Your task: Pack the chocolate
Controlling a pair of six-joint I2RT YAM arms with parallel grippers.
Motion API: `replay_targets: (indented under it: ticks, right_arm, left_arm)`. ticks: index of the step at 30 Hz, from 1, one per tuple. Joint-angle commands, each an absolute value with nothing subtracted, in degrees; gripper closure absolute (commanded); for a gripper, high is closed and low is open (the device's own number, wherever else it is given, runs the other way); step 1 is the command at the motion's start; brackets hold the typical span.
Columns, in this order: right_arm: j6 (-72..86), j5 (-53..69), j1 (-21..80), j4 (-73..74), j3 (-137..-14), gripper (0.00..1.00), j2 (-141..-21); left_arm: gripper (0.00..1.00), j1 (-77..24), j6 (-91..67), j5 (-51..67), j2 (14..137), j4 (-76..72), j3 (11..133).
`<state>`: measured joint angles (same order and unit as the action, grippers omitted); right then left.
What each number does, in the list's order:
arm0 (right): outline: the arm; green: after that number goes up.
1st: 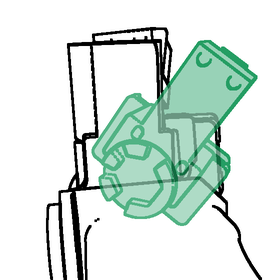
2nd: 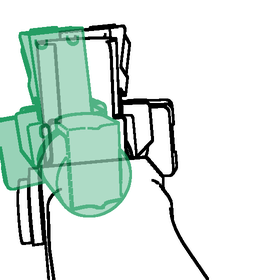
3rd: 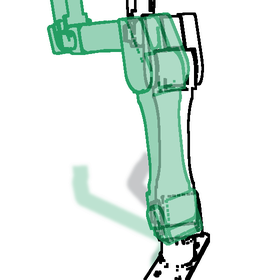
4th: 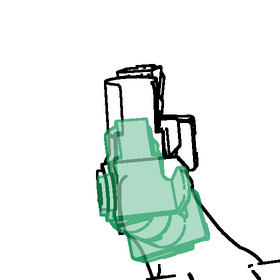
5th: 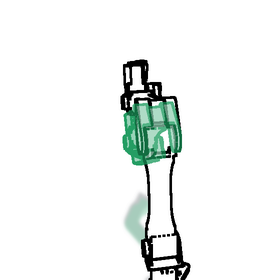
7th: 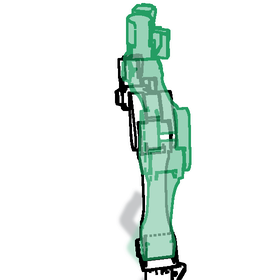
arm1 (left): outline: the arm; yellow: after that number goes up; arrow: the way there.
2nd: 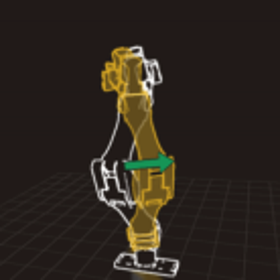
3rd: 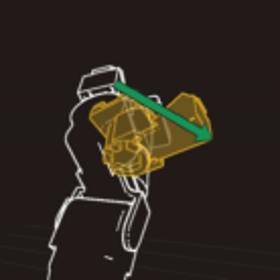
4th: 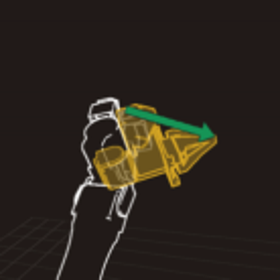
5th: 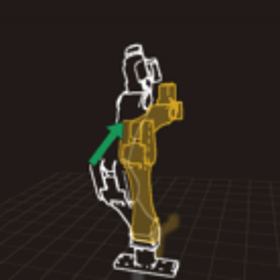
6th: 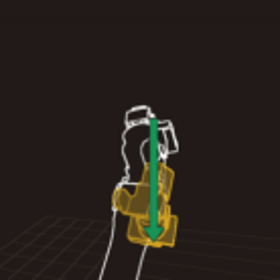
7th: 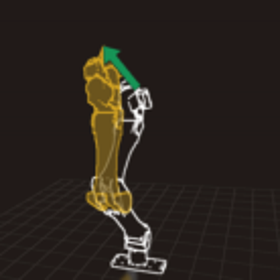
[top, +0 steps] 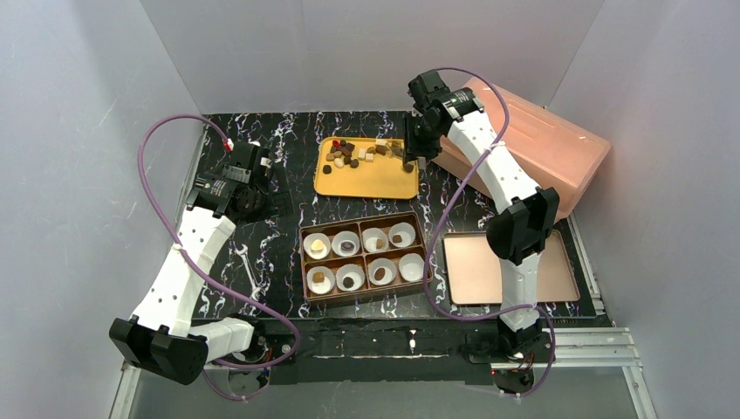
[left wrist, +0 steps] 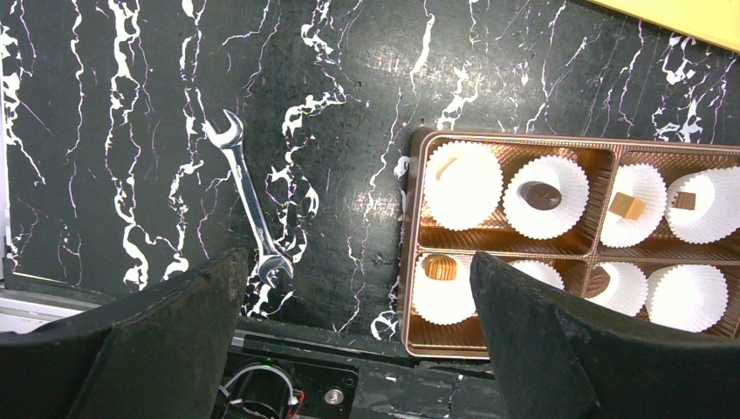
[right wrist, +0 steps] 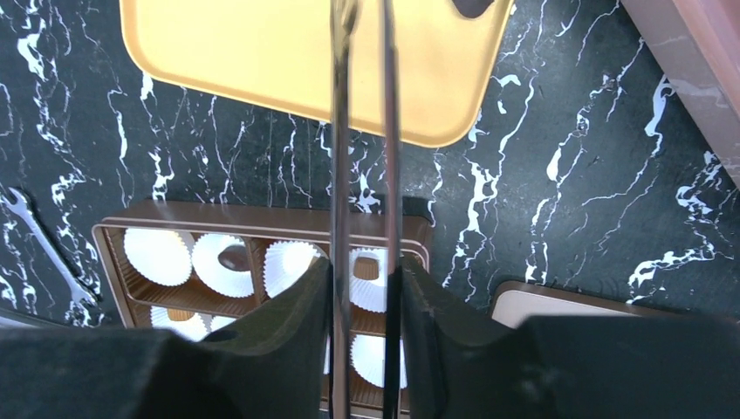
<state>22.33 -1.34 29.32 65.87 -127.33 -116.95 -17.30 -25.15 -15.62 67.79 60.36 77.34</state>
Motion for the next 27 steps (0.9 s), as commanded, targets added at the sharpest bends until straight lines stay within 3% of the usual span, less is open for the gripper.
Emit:
replay_targets:
  ticks: [1, 8, 27]
  right_arm:
    - [21.9, -4.3, 29.6, 66.7, -127.5, 0.56, -115.4]
    - [21.1, -7.2, 29.5, 67.3, -126.2, 0.51, -117.0]
    - [19.6, -10.8, 29.0, 66.8, -125.6, 0.51, -121.3]
  left_arm:
    - [0.01, -16.9, -25.2, -16.3, 66.3, 61.0, 76.7]
    - [0.0, -16.8, -25.0, -15.9, 66.8, 60.4, 76.8]
    - [0.0, -16.8, -25.0, -16.3, 66.6, 60.6, 76.6]
